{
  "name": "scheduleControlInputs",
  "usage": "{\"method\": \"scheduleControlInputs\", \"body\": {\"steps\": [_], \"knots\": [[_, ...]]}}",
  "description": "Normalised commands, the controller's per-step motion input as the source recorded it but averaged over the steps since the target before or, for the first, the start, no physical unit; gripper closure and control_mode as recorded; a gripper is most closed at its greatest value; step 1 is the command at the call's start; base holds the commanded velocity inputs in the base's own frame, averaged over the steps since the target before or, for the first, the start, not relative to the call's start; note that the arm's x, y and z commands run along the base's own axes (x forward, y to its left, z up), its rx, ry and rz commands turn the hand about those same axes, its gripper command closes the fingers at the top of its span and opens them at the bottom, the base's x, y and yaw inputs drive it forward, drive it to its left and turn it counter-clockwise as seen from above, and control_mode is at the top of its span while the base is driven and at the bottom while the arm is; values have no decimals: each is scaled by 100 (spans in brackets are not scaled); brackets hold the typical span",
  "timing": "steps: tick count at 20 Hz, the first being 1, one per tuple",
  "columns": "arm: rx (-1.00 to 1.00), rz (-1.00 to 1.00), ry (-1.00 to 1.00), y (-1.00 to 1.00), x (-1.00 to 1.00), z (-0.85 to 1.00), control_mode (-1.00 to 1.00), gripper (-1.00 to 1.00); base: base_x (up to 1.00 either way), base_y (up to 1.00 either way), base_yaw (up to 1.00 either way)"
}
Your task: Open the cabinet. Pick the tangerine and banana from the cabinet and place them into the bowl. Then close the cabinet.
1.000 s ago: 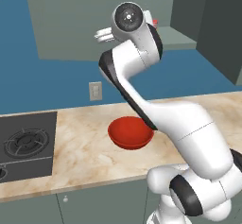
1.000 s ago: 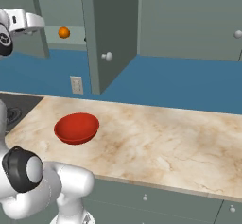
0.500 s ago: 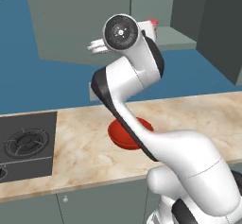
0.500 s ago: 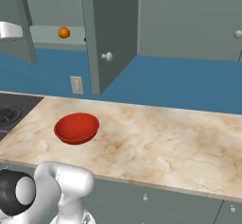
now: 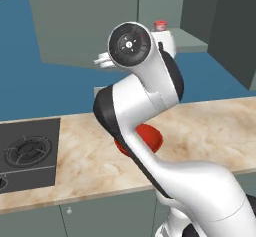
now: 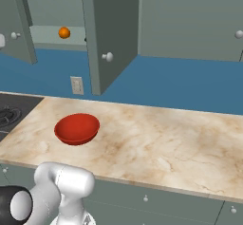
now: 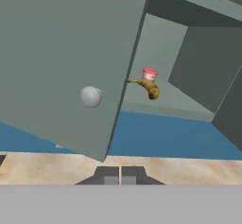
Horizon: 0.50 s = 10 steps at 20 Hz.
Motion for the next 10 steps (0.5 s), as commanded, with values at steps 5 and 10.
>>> {"method": "scheduleControlInputs", "body": {"steps": [5, 10], "knots": [[0, 3, 1, -53, -3, 0, -100, 100, 0, 0, 0], [3, 9, 1, -49, 6, 0, -100, 100, 0, 0, 0]]}}
